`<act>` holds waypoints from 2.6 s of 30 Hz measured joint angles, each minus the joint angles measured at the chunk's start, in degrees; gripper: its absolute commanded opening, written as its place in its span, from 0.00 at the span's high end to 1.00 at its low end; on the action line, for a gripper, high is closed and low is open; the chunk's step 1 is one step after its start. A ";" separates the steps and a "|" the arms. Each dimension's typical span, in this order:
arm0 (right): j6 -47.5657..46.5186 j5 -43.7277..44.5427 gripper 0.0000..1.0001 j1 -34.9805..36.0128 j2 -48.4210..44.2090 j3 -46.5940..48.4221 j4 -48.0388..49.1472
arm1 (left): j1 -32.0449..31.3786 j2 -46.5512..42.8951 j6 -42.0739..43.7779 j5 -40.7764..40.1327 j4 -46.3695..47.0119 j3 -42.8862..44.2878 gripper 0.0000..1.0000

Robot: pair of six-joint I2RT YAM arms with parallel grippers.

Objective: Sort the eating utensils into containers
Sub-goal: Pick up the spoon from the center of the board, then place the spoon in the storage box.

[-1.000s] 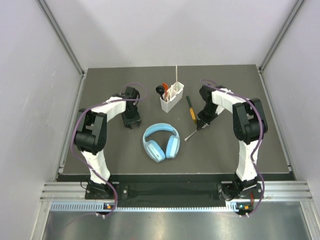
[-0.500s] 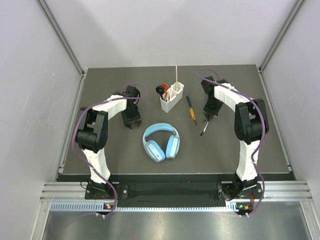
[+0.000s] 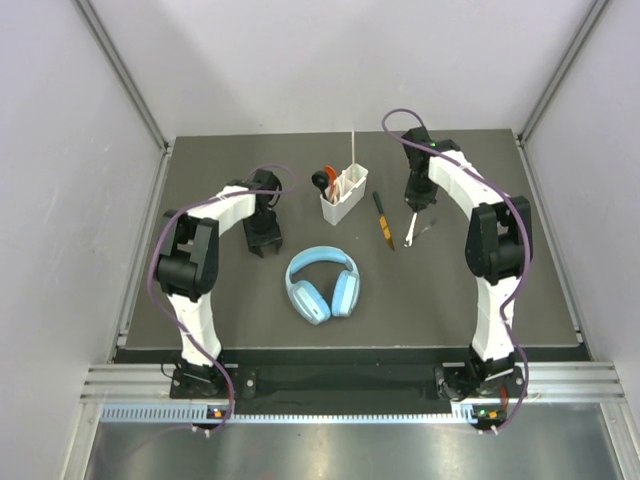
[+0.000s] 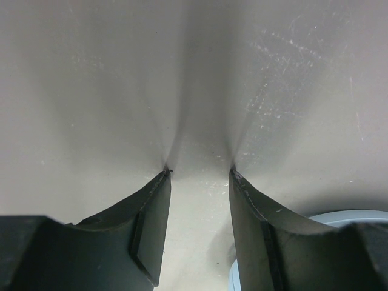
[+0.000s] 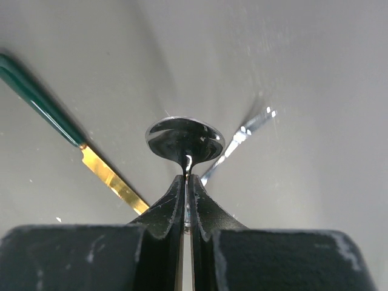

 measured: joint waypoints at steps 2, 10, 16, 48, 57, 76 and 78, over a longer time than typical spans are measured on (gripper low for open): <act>-1.68 0.04 1.00 0.00 0.00 -0.07 1.25 | 0.00 0.26 0.00 -0.11 -0.37 0.39 0.51; -8.85 -0.11 1.00 0.02 -1.05 -6.54 8.46 | -0.02 1.60 -0.02 -0.83 -2.43 2.47 0.51; -12.31 -1.42 1.00 0.09 -2.78 -12.15 11.85 | -0.13 2.40 -0.04 -1.44 -3.30 3.74 0.51; -18.29 -12.48 1.00 12.55 -13.73 2.43 22.67 | -1.64 3.37 0.02 -4.42 -4.44 5.46 0.52; -19.17 -13.42 1.00 13.86 -7.04 9.44 24.59 | -1.73 2.91 0.13 -5.29 -4.17 4.74 0.52; -19.30 -13.75 1.00 15.21 -1.49 14.36 26.86 | -1.75 2.73 1.25 -5.90 -4.22 4.61 0.52; -19.37 -12.92 1.00 15.21 -1.44 14.36 27.50 | -1.75 2.73 1.51 -5.95 -4.24 4.66 0.52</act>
